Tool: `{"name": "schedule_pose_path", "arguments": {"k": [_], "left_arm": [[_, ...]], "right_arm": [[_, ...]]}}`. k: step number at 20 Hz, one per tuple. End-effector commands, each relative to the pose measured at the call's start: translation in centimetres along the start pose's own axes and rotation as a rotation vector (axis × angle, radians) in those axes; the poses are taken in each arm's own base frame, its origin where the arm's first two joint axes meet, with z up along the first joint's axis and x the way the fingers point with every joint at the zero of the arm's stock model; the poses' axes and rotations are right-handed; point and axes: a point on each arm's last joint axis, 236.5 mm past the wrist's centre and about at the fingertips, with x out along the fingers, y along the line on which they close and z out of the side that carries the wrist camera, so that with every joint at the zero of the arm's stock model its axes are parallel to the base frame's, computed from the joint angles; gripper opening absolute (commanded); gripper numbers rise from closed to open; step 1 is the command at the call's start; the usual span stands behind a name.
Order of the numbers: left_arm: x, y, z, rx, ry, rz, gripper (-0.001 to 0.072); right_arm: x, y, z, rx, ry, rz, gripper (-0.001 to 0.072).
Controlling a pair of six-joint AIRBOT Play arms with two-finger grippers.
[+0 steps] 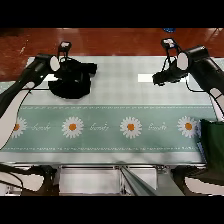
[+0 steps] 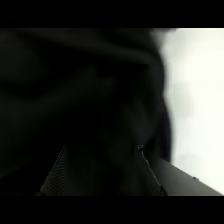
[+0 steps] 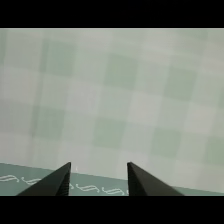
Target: Fold the shirts.
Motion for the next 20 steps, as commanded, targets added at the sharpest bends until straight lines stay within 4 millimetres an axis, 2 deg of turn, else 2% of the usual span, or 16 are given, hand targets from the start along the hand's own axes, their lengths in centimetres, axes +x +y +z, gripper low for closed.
{"name": "schedule_pose_path", "arguments": {"k": [1, 5, 6, 7, 9, 10, 12, 13, 15, 17, 18, 20], "left_arm": [[3.3, 0.9, -3.4, -0.004, 0.237, 0.016, 0.0505], [4.1, 0.7, -5.4, -0.033, 0.34, 0.02, 0.0487], [3.6, 0.6, -6.3, -0.032, 0.385, 0.017, 0.0303], [3.0, 0.7, -7.0, -0.028, 0.426, 0.018, 0.0042], [1.4, 0.0, -6.8, -0.019, 0.436, -0.016, 0.0023], [0.2, -1.0, -5.5, -0.031, 0.392, -0.057, 0.0023], [-3.7, -4.0, -1.5, -0.071, 0.229, -0.176, 0.0023], [-6.3, -5.3, 0.7, -0.089, 0.132, -0.233, 0.0023], [-12.9, -7.1, 4.6, -0.108, -0.069, -0.32, 0.0023], [-19.1, -7.5, 6.9, -0.101, -0.235, -0.351, 0.0023], [-22.3, -7.9, 7.6, -0.091, -0.313, -0.374, 0.0023], [-28.8, -10.0, 8.7, -0.057, -0.466, -0.48, 0.0023]], "right_arm": [[0.0, 0.2, 0.1, 0.003, -0.004, 0.009, 0.0409], [-0.1, 1.1, 0.1, 0.006, -0.003, 0.046, 0.0408], [-0.4, 0.8, 0.0, -0.023, -0.004, 0.036, 0.0408], [-1.1, 0.1, 0.1, -0.035, -0.016, 0.014, 0.0409], [-3.9, -1.6, 0.9, -0.033, -0.082, -0.038, 0.0408], [-5.7, -2.0, 1.3, -0.021, -0.124, -0.043, 0.0408], [-10.1, -2.7, 1.8, 0.018, -0.224, -0.036, 0.0409], [-12.4, -2.9, 1.8, 0.038, -0.27, -0.024, 0.0408], [-17.5, -1.1, 0.6, 0.061, -0.342, 0.092, 0.0409], [-22.0, 0.9, -1.7, 0.017, -0.386, 0.188, 0.0408], [-23.7, 1.1, -2.8, 0.007, -0.401, 0.201, 0.0408], [-26.0, 1.0, -4.6, 0.014, -0.425, 0.217, 0.0408]]}}
